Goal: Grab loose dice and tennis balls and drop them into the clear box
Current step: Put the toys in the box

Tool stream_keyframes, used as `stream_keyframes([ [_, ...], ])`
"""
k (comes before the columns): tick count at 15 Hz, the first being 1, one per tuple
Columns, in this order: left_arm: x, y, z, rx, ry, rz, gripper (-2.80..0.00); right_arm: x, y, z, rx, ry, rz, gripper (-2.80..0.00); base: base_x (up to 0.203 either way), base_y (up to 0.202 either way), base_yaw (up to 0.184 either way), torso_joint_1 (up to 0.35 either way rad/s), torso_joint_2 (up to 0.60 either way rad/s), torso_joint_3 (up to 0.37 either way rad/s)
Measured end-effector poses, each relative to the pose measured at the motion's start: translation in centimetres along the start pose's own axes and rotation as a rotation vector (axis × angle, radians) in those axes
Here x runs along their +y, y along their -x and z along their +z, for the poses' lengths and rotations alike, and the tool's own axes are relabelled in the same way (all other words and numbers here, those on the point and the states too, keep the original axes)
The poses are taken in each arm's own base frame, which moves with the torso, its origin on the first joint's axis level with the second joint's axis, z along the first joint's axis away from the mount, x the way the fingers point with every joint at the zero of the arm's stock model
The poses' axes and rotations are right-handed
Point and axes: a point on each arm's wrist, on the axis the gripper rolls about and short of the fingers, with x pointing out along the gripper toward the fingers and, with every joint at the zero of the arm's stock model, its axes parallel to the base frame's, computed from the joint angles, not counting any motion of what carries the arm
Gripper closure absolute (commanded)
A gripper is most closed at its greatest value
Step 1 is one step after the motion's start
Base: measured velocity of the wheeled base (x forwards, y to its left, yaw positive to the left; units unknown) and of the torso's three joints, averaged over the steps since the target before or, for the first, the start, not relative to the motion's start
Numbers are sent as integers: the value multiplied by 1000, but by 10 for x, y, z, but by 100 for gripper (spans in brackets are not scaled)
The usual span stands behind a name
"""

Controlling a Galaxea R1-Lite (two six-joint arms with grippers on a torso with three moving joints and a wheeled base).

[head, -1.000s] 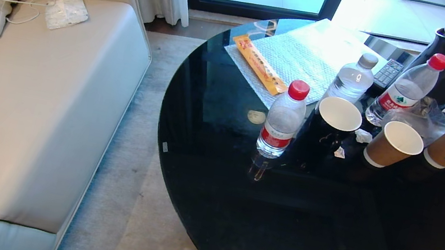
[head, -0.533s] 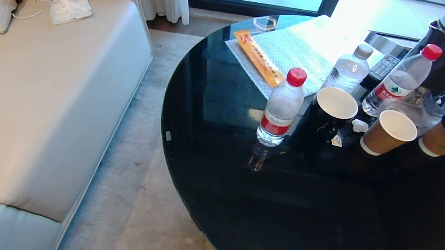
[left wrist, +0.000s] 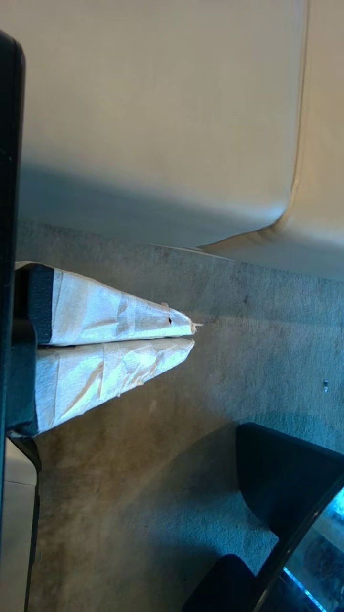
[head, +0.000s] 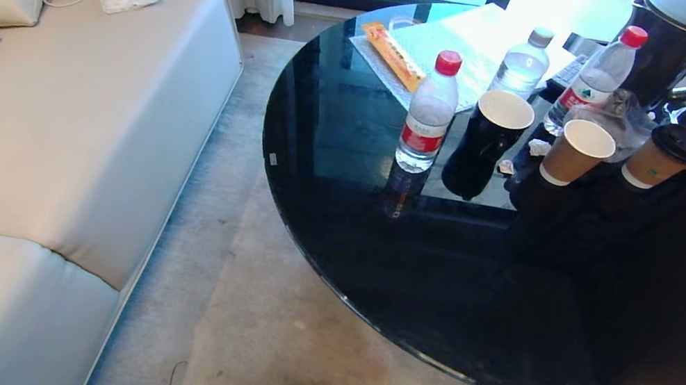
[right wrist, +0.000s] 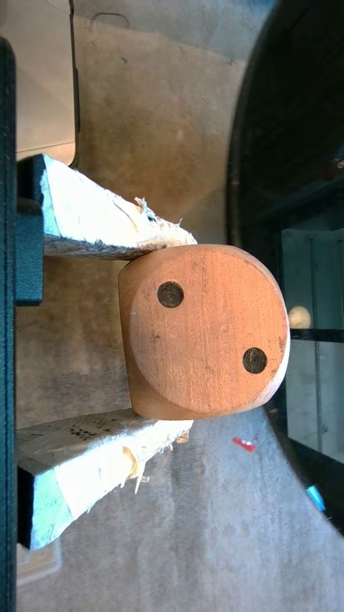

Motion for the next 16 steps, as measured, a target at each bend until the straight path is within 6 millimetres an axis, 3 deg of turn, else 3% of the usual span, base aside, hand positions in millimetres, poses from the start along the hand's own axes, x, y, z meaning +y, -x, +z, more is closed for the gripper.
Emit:
stream_keyframes([
  [16,0,0,0,1,4,0,0,0,0,0,0,0,0,0,-184,0,-2,2,3,4],
])
